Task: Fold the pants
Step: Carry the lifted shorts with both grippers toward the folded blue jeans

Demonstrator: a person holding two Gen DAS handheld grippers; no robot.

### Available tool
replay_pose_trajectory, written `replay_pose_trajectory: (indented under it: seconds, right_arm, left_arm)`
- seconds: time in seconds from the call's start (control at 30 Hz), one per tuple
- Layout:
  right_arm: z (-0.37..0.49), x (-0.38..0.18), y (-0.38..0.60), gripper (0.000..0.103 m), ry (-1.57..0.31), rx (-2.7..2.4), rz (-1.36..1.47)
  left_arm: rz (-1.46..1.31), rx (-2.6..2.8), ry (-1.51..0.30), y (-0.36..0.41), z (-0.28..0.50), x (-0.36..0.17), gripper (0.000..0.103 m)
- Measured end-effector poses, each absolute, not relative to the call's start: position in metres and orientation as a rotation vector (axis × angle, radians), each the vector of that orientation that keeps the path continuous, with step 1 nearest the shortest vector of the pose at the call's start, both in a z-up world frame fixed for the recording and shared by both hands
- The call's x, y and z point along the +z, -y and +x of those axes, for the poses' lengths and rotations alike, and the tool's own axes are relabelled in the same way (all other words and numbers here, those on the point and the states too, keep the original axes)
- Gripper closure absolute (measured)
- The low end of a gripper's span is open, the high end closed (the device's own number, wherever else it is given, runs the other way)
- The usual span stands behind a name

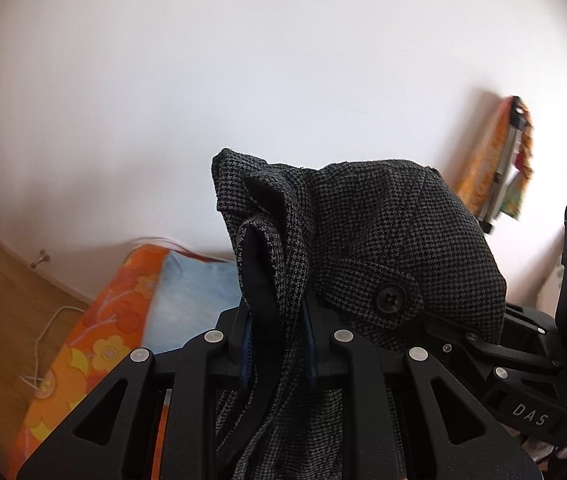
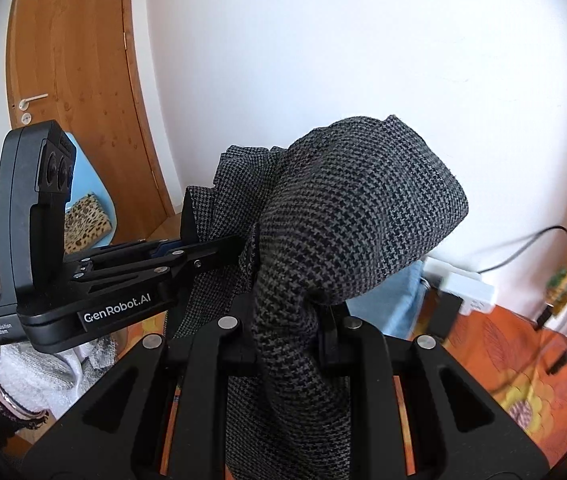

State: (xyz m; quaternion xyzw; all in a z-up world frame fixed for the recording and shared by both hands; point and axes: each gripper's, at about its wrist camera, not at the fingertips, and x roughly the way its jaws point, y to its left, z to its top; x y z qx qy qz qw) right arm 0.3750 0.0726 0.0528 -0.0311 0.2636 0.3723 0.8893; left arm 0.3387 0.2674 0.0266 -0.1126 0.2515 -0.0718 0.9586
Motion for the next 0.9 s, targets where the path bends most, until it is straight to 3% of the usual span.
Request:
replay_pose_trajectory:
  seconds: [0.8,0.9]
  right_arm:
    - [0.531,-0.057,-0.123,0.084,-0.771,0.766,0.055]
    - [0.542,-0.068,-0.119,0.08,-0.83,0.742,0.036]
  left_arm:
    - [-0.209,-0.031,-0.673,-0.298,0.472,-0.063,0.089]
    - [-0.203,-0.011,-0.715,-0.297,0.486,-0.072,0.088]
